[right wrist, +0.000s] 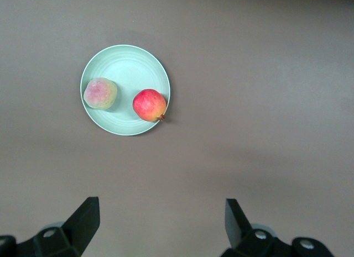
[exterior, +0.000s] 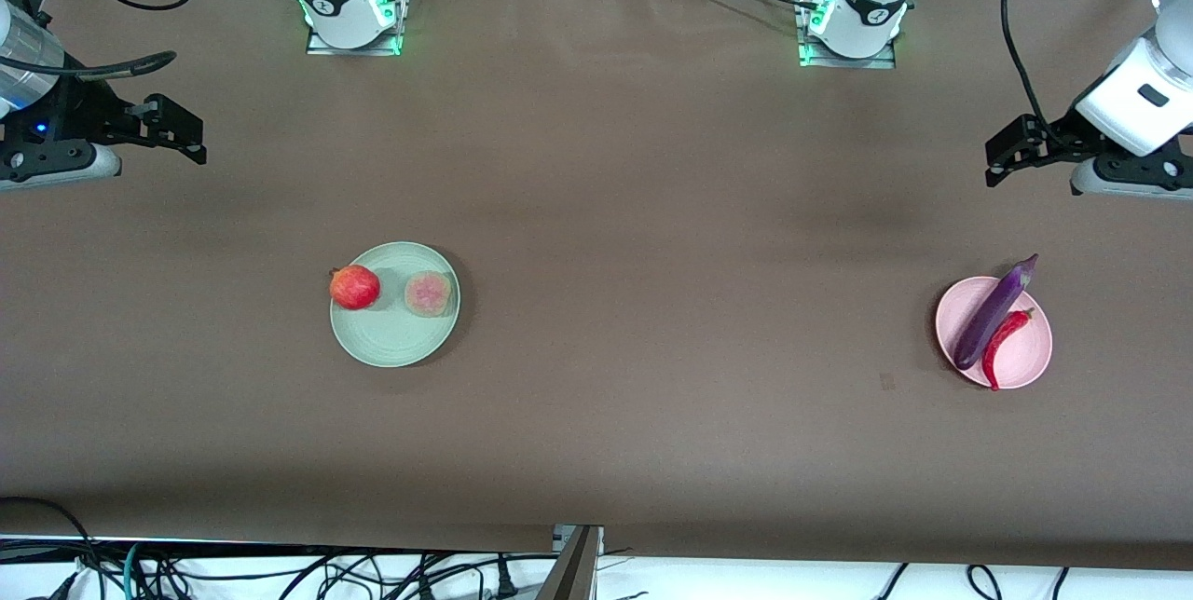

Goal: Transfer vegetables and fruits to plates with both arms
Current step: 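Release the purple eggplant on the pink plate and withdraw the left gripper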

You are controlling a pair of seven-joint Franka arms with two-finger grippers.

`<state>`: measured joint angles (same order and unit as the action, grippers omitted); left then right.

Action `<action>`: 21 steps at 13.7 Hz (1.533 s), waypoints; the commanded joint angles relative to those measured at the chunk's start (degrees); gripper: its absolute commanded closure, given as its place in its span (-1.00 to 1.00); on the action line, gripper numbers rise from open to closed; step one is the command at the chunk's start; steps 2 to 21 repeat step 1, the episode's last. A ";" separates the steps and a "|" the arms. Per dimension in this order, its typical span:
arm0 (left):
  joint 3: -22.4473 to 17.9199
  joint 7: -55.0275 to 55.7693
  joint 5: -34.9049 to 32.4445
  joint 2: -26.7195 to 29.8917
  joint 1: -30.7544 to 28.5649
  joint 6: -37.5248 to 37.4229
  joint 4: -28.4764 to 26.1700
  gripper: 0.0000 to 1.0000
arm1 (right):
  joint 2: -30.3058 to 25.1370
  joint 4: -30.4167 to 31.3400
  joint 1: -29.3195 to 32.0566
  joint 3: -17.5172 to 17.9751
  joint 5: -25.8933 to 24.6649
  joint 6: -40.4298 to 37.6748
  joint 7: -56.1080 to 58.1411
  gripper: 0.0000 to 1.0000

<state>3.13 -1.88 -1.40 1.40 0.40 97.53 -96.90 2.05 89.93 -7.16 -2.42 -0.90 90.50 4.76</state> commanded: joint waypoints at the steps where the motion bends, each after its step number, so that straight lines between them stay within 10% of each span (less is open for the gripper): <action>1: -2.69 -1.81 -0.71 0.27 1.97 0.38 -0.48 -1.00 | 0.32 -0.98 0.13 0.40 -0.77 -1.11 -2.99 -0.99; 21: -2.69 -1.81 -0.71 0.27 1.97 0.38 -0.48 -1.00 | 0.32 -0.98 0.13 0.40 -0.77 -1.11 -2.99 -0.99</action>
